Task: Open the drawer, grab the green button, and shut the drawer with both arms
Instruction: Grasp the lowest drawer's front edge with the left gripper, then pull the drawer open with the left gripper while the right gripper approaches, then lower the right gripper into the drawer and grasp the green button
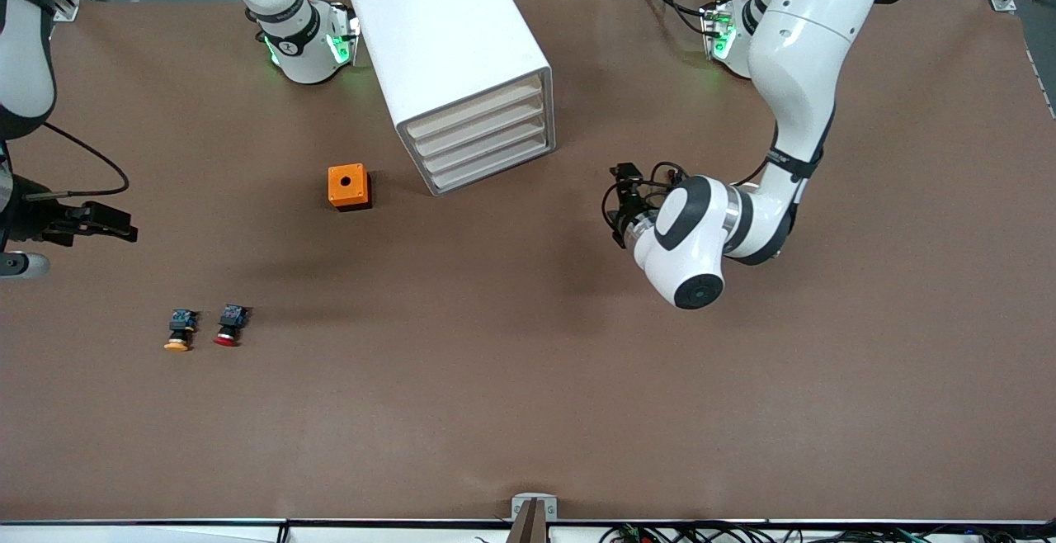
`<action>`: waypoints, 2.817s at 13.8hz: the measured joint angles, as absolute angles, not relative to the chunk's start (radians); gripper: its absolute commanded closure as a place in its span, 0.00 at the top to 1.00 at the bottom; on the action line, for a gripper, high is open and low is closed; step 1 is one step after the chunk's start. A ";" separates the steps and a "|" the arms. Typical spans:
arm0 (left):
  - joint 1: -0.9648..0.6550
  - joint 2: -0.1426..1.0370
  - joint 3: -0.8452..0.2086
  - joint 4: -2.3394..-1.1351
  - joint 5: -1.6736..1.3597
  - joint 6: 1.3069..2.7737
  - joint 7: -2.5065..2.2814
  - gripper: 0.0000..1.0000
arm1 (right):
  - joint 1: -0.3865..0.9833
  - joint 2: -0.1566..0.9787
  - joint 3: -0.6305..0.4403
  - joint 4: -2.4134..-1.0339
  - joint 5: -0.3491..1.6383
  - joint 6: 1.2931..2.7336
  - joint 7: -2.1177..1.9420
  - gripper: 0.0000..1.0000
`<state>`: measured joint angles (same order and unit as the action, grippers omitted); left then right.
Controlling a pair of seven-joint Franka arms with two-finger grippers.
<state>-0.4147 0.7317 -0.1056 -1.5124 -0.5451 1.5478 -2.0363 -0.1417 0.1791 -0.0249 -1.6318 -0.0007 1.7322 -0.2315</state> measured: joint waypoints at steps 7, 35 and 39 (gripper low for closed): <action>-0.499 0.799 -0.105 -1.506 -0.756 1.552 -2.108 0.60 | -0.146 0.180 -0.020 -1.626 0.001 1.730 -0.196 1.00; -0.473 0.896 -0.038 -1.397 -0.881 1.583 -2.136 0.03 | 0.422 0.203 0.007 -1.660 0.022 1.785 1.468 1.00; -0.453 0.897 -0.039 -1.390 -0.882 1.597 -2.076 1.00 | 0.540 0.285 0.007 -1.673 0.026 1.919 1.647 1.00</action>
<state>-0.4529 0.8969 -0.0386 -1.3903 -0.8820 1.5966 -2.0762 0.5397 0.2845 0.0072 -1.6728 0.0255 1.9192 1.6472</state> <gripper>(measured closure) 0.824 0.000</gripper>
